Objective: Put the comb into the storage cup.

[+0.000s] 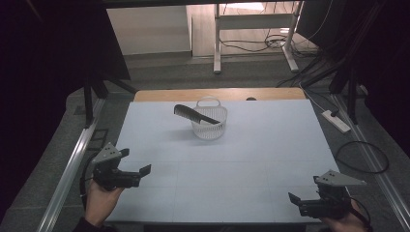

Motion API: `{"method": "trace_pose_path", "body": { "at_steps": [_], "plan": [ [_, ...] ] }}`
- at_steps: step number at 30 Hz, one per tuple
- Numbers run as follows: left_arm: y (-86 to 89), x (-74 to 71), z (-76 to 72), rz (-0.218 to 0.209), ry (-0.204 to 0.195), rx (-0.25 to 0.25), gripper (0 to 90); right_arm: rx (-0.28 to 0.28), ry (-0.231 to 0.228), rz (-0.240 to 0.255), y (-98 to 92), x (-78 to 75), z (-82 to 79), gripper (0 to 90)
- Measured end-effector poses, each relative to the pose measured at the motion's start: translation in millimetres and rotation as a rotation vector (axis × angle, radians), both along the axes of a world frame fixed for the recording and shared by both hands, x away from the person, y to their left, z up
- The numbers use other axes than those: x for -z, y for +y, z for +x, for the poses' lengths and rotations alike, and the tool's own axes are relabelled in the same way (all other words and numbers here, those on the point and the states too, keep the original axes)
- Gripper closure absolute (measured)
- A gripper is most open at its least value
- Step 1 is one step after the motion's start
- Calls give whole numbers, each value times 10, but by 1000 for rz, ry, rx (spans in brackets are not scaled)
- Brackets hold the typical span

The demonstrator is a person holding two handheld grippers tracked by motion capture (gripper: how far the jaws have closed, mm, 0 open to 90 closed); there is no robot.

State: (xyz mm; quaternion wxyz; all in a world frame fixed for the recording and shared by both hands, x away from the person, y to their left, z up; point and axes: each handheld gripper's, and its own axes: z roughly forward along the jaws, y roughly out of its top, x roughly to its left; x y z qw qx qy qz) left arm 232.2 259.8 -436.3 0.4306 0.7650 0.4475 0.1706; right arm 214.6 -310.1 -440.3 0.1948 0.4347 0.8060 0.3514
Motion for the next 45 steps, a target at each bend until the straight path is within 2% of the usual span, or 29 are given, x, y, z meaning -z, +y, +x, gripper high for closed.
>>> {"method": "trace_pose_path", "body": {
  "at_steps": [17, 45],
  "plan": [
    [6, 70, -121, 52, 57, -13, 0, 1, 2, -2, 1, 1, 2, 7],
    [18, 142, -346, 91, 119, -22, 0, 1, 2, -3, 4, 2, 2, 7]
  ]
}}
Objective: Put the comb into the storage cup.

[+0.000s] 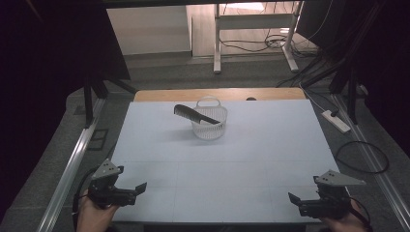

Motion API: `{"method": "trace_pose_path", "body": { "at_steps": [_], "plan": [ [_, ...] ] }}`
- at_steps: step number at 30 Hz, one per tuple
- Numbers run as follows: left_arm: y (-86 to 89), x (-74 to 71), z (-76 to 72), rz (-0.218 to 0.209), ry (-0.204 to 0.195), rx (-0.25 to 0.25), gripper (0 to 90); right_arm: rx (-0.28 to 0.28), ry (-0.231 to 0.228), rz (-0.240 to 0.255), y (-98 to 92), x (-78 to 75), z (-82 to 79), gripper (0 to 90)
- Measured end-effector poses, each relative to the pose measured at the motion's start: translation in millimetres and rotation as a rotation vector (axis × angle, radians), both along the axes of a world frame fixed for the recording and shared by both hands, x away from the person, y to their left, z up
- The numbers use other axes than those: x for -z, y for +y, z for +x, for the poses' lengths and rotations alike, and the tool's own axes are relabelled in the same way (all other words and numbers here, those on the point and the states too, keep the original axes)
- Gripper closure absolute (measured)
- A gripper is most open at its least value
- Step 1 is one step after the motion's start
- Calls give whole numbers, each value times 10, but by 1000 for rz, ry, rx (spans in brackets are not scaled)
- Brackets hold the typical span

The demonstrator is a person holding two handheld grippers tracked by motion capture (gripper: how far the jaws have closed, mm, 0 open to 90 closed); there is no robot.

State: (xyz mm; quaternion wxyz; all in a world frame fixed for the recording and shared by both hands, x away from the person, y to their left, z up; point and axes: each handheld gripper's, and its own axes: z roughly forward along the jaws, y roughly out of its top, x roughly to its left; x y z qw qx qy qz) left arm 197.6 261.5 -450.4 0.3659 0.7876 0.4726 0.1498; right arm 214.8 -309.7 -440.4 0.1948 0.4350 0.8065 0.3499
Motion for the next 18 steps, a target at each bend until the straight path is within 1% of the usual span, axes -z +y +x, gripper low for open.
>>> {"method": "trace_pose_path", "body": {
  "at_steps": [9, 18],
  "plan": [
    [26, 22, -80, -3, 13, -9, 0, 1, 1, -1, 2, 0, 1, 7],
    [55, 35, -154, -8, 17, -18, 0, 1, 1, -1, 2, 0, 1, 7]
  ]
}}
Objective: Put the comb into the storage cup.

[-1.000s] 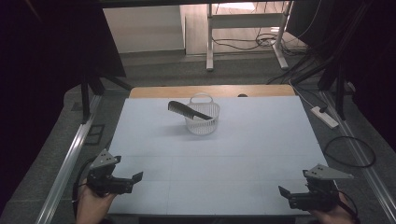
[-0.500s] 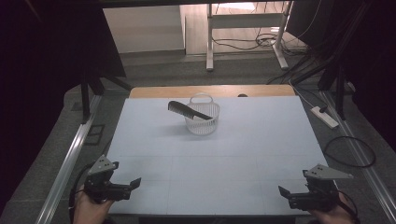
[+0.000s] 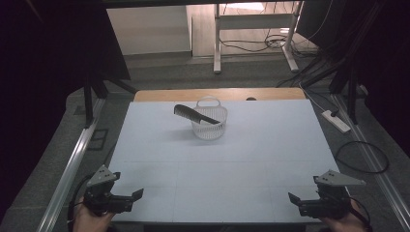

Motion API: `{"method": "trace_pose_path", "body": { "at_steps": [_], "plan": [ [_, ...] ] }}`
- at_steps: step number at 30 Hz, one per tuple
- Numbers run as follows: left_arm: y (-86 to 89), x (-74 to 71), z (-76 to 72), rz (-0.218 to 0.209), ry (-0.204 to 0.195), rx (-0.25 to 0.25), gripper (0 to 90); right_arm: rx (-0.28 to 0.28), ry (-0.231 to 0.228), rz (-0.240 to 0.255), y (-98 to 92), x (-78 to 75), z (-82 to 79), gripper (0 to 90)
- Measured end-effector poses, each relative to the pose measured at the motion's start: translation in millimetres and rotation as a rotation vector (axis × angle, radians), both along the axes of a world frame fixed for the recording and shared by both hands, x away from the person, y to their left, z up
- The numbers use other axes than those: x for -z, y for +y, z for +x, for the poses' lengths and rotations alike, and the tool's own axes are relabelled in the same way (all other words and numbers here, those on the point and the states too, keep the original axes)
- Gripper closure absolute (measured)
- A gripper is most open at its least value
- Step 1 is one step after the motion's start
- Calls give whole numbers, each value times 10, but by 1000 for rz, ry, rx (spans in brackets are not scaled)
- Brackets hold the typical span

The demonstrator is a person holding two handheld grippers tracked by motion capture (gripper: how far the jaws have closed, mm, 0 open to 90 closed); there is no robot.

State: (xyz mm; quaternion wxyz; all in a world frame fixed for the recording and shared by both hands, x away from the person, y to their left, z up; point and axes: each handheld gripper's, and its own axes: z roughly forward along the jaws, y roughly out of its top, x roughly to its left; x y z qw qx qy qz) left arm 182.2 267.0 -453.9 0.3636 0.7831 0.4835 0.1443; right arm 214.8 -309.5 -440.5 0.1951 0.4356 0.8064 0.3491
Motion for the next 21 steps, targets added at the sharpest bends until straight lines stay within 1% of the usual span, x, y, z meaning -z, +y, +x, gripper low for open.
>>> {"method": "trace_pose_path", "body": {
  "at_steps": [13, 21],
  "plan": [
    [45, 25, -114, -9, 2, -9, 0, 0, 0, -2, 0, -1, -1, 7],
    [70, 48, -174, -8, 13, -9, 0, 1, 0, -5, 4, -3, -2, 7]
  ]
}}
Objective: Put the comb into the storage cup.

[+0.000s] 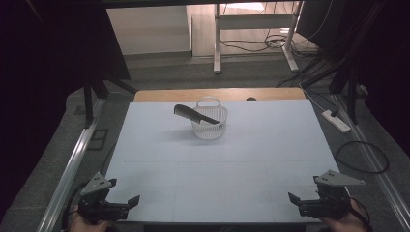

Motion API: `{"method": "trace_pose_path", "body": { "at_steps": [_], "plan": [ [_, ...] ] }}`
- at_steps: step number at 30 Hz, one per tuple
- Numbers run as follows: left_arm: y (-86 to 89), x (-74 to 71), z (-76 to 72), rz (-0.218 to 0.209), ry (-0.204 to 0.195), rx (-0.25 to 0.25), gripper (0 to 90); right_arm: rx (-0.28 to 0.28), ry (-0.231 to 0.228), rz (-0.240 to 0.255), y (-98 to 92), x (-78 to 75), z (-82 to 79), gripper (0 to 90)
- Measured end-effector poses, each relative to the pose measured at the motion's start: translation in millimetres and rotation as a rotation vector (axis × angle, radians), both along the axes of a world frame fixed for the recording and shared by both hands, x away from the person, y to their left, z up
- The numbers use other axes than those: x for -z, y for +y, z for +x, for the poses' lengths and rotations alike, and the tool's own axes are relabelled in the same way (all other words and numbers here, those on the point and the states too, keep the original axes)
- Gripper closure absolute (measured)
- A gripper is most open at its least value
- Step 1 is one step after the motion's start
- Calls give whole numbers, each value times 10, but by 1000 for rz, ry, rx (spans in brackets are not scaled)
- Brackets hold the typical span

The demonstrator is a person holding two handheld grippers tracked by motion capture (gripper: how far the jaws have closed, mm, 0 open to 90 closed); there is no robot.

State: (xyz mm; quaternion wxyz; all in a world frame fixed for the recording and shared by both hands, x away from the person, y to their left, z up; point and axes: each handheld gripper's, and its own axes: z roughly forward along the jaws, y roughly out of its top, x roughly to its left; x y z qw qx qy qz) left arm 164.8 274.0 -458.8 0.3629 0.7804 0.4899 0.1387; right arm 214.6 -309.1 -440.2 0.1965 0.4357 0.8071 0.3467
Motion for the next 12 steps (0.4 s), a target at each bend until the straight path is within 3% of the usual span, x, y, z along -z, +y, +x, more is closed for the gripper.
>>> {"method": "trace_pose_path", "body": {
  "at_steps": [12],
  "plan": [
    [-2, 1, -27, 15, 9, -11, 0, -1, 0, -7, 8, 4, 3, 7]
  ]
}}
